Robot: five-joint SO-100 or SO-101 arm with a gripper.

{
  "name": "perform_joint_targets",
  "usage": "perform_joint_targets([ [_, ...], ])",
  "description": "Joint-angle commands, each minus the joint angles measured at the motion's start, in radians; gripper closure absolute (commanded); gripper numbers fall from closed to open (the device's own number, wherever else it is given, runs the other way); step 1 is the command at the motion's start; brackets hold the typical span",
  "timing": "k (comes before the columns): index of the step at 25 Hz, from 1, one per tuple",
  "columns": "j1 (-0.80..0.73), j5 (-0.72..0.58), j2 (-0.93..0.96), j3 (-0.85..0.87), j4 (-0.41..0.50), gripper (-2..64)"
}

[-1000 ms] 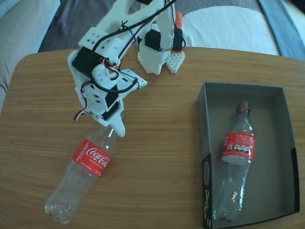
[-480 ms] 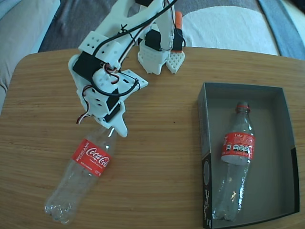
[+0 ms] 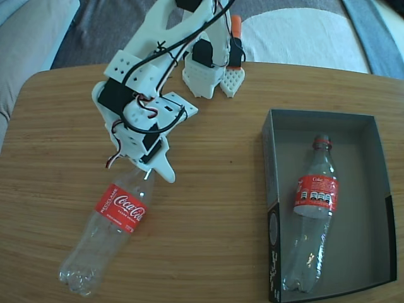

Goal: Grasp the bottles and put them in the box.

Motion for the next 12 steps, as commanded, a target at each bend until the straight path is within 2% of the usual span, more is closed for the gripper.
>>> perform_joint_targets([
  [1,-0.005,0.003,0.006,-0.006,-0.006,22.5],
  [12,-0.021,-0.008,0.002,0.035,-0.132,22.6],
])
